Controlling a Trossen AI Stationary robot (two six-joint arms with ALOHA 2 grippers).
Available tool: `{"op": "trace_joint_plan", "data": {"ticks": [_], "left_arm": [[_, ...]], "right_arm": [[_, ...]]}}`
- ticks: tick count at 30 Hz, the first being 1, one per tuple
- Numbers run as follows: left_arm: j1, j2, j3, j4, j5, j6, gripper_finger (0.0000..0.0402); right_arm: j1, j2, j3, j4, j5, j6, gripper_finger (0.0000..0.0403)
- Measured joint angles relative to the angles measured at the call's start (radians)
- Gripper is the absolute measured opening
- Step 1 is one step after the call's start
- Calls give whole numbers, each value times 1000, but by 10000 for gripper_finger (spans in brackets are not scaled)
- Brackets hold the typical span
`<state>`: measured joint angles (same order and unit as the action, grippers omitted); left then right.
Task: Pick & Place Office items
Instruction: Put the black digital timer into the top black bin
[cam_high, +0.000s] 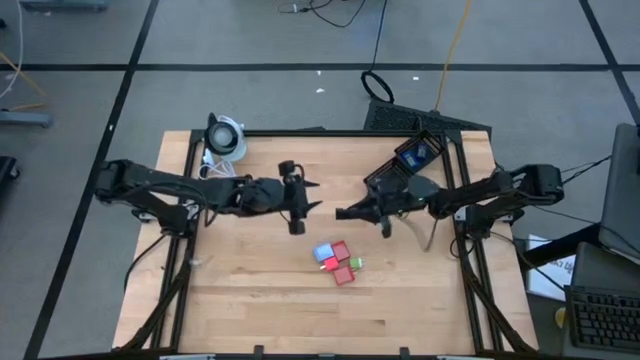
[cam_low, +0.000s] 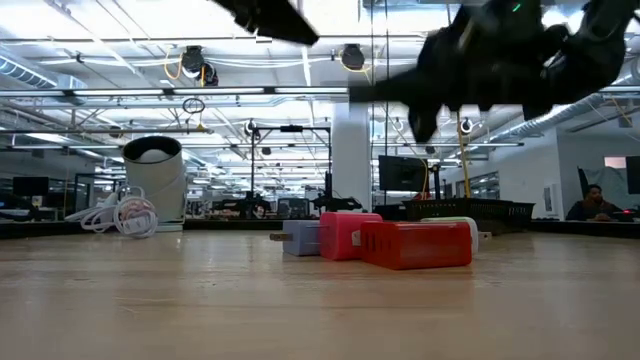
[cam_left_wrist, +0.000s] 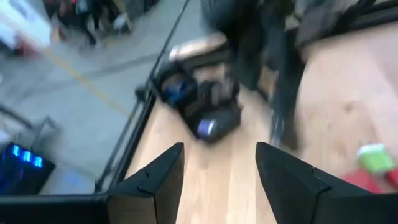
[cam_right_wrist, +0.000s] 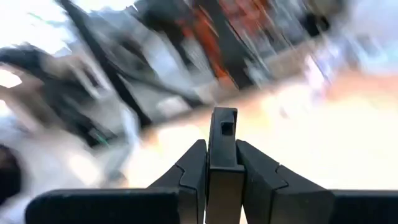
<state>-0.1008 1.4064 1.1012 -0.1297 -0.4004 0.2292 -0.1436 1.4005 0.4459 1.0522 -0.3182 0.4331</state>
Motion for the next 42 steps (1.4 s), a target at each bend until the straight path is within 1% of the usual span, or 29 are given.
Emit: {"op": "trace_joint_plan", "data": {"ticks": [3,5,8,10,13,15,16,19,22,25,30,34,42], "left_arm": [[7,-43,-1,-65,-5,-75,212],[8,-84,2,-103,-14,-89,216],[13,-129,0,-181,-13,-113,220],[15,-175,-1,-247,35,-108,219],[13,-239,-3,-278,134,-108,215],[14,-285,-34,-300,175,-109,211],[14,-305,-53,-286,194,-110,209],[14,-390,-127,-265,196,-134,202],[18,-485,-207,-250,186,-156,194],[24,-576,-284,-235,187,-169,187],[22,-736,-417,-171,193,-195,175],[22,-852,-530,-137,192,-244,167],[20,-1044,-774,55,199,-286,157]], "right_arm": [[-4,-10,-6,20,4,7,54],[-5,1,-15,-18,3,11,54],[-8,-25,-8,15,2,-2,54],[-13,-35,-6,-1,0,-5,54],[-14,-53,-12,-44,0,-16,54],[-14,-80,-8,-32,0,-31,54],[-14,-93,-10,-43,0,-35,54],[-15,-112,-24,-74,3,-38,54],[-15,-147,-34,-53,2,-38,54],[-15,-163,-51,-72,2,-38,54],[-18,-182,-60,-62,4,-53,54],[-23,-182,-60,-62,4,-51,54],[-23,-181,-60,-70,5,-52,54]]}}
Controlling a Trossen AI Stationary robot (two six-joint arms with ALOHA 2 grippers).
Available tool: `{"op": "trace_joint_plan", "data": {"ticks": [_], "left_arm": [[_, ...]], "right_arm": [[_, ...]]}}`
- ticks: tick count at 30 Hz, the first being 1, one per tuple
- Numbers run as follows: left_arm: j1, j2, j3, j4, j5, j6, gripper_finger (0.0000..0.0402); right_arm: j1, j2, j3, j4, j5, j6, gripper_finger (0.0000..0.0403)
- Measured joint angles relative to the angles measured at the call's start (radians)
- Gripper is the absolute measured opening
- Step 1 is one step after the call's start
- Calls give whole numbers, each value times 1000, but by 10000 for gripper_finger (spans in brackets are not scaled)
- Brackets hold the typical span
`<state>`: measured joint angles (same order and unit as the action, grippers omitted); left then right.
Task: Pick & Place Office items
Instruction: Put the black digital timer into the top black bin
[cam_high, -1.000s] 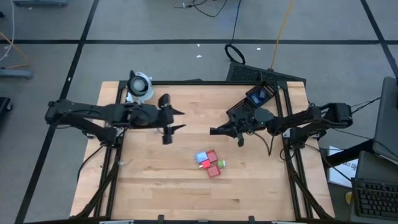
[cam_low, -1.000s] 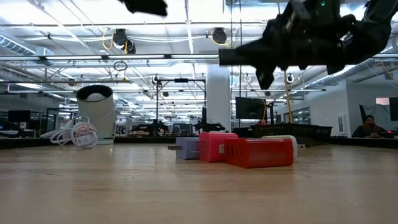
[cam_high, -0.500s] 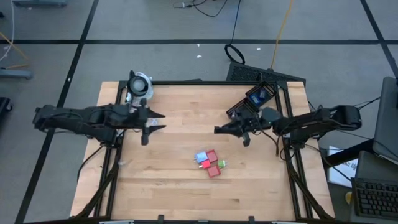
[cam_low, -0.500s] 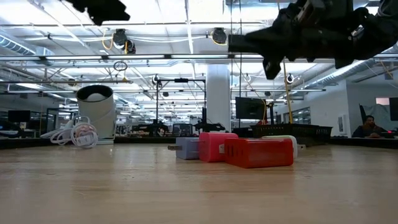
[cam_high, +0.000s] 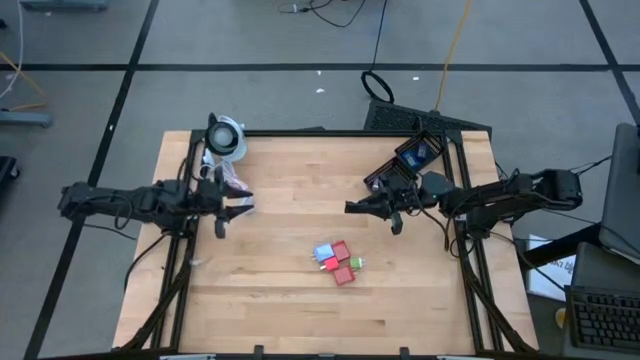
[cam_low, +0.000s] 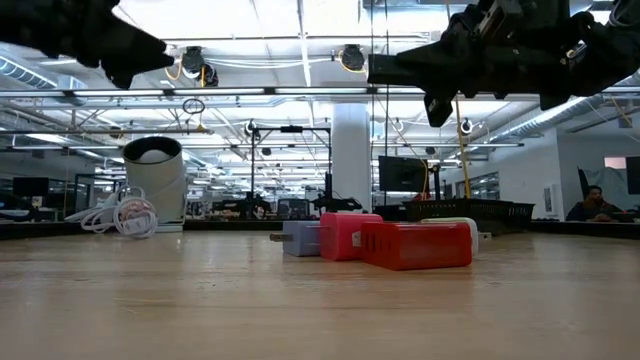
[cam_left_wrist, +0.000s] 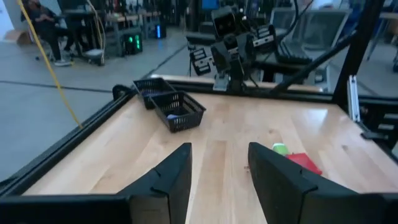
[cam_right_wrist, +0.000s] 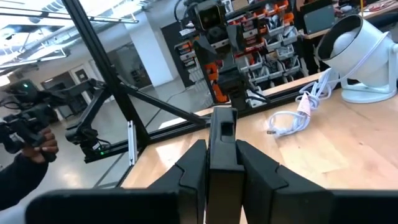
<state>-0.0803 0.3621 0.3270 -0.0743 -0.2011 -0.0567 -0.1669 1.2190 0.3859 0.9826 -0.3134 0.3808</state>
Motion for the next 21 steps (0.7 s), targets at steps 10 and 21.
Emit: {"op": "trace_joint_plan", "data": {"ticks": [10,21], "left_arm": [[0,-126,-148,99,1,-44,179],[0,-206,-229,125,1,-56,207]], "right_arm": [[0,0,0,-15,2,0,54],[-11,0,0,-36,2,0,54]]}}
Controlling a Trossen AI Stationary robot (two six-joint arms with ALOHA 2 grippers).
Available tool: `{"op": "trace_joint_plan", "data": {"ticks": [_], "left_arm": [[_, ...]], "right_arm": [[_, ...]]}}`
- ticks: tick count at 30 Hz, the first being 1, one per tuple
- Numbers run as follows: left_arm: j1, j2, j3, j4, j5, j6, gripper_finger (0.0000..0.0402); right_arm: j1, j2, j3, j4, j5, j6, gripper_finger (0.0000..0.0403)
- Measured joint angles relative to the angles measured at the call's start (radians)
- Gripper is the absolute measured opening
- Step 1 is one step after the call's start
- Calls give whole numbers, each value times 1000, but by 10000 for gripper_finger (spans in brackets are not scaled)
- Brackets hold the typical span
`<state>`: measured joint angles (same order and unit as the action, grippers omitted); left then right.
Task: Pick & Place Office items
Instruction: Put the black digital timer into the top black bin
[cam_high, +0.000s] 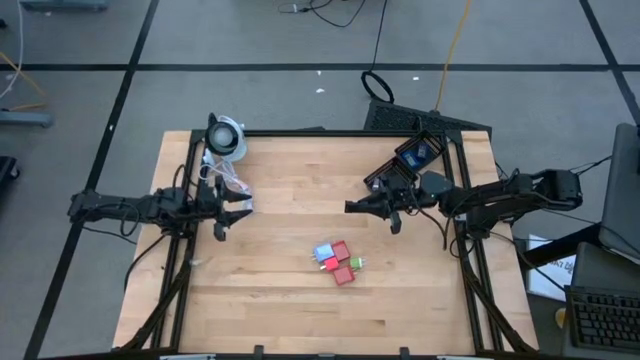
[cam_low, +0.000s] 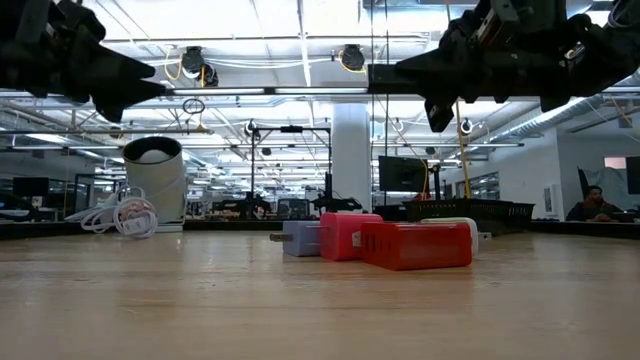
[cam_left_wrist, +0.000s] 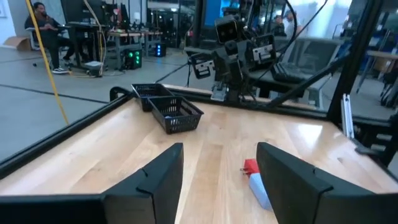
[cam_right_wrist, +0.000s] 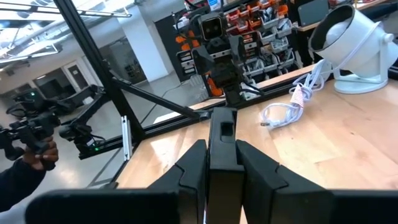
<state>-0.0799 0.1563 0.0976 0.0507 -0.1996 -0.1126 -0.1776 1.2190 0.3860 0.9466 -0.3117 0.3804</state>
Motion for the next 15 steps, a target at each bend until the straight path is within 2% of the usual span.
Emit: {"op": "trace_joint_plan", "data": {"ticks": [5,15], "left_arm": [[0,-31,-61,106,23,4,206],[0,-33,-83,104,23,3,180]], "right_arm": [[0,0,0,0,0,-3,54],[-17,0,0,6,-1,0,54]]}}
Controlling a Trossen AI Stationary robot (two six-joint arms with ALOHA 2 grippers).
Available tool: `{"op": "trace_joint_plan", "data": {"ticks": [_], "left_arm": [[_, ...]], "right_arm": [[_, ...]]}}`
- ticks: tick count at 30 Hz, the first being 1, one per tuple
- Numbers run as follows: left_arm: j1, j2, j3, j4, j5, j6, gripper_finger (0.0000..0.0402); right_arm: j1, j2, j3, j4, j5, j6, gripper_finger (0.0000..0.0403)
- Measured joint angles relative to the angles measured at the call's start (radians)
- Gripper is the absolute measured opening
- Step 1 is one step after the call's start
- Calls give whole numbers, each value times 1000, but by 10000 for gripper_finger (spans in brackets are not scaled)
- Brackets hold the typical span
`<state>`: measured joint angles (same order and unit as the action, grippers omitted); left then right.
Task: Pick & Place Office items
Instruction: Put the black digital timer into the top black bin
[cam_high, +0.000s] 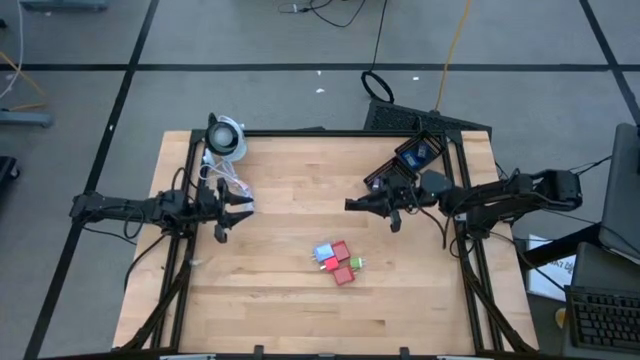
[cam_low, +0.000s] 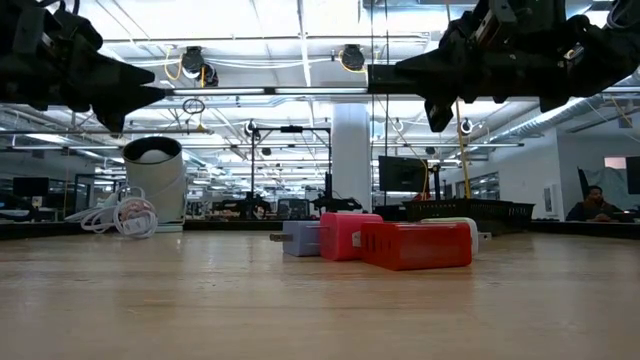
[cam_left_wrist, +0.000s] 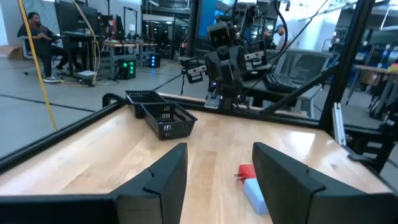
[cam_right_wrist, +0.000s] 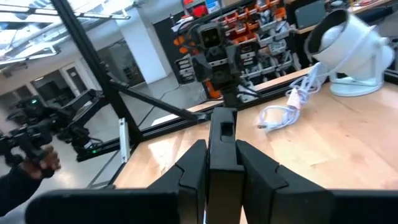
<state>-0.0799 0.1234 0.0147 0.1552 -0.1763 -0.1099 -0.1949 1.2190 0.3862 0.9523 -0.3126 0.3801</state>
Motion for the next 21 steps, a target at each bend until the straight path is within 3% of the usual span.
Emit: {"op": "trace_joint_plan", "data": {"ticks": [10,12,18,21], "left_arm": [[0,1,0,3,-7,137,160],[0,0,0,4,-7,135,157],[0,0,0,3,-7,134,165],[0,0,0,3,-7,134,174]], "right_arm": [[-81,-57,1,-55,22,-3,54],[-100,-75,1,-123,98,-22,54],[-130,-141,1,-447,479,-106,54],[-139,-178,1,-548,603,-107,54]]}}
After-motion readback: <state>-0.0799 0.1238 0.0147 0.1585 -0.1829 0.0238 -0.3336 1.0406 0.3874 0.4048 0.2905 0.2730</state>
